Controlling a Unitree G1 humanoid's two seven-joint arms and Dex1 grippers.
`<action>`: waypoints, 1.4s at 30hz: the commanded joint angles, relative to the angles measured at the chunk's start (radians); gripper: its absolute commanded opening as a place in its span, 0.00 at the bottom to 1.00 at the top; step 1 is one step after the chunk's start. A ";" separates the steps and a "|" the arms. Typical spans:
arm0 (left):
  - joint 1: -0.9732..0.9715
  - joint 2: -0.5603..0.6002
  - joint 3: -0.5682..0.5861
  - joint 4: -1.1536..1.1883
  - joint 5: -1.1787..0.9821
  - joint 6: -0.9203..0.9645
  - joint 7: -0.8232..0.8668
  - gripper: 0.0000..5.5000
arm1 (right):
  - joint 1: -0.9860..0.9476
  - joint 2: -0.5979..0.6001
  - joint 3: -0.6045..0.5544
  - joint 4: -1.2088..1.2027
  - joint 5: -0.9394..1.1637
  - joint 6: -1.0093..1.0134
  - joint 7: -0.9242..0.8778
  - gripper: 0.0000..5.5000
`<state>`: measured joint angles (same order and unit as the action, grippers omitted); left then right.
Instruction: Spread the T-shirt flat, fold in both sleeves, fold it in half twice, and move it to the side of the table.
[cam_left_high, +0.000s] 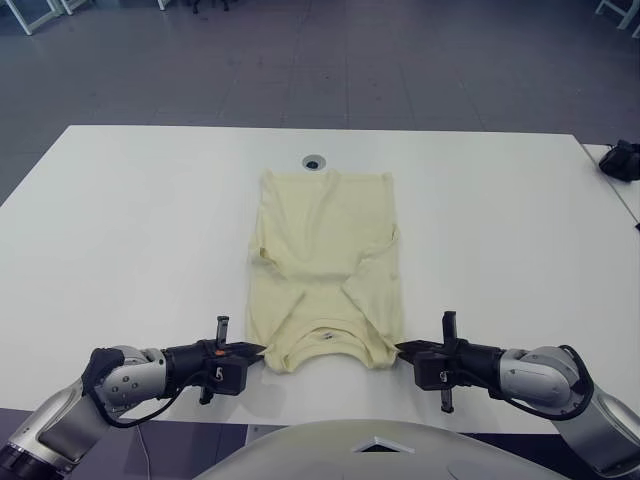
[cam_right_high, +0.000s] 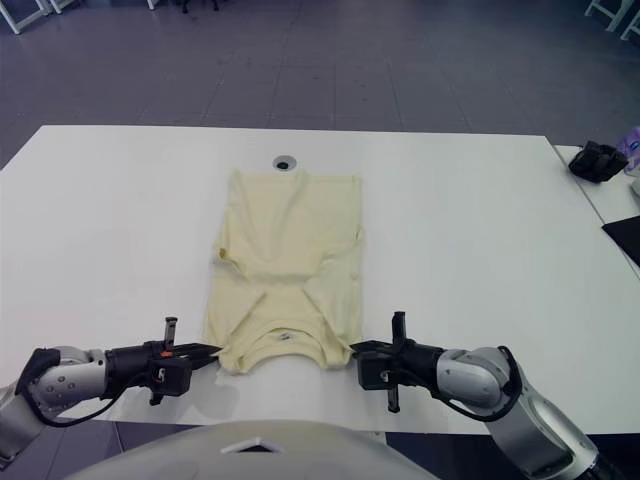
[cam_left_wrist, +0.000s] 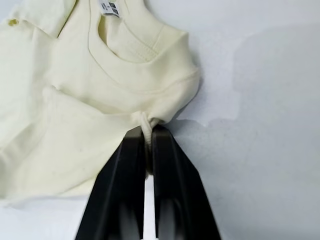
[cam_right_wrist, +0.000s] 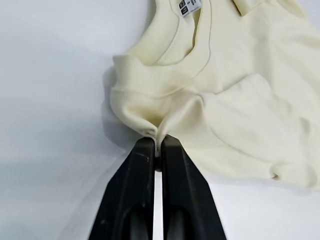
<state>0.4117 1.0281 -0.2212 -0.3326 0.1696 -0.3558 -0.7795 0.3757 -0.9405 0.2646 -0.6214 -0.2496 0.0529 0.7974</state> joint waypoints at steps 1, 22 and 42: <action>-0.016 0.028 -0.043 0.084 0.044 0.142 -0.105 0.00 | -0.051 -0.018 -0.065 0.003 0.029 0.014 0.032 0.00; 0.014 0.222 0.122 -0.338 -0.611 0.657 -0.492 0.00 | 0.079 -0.176 -0.166 -0.101 0.480 0.287 0.395 0.00; -0.474 0.106 0.194 -0.047 -0.743 0.759 -0.561 0.00 | -0.826 -0.029 -0.035 0.299 0.606 0.472 0.504 0.00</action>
<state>0.0323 1.1503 -0.0015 -0.4396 -0.6089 0.4054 -1.3216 -0.2746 -1.0319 0.1476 -0.4476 0.4174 0.5158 1.2847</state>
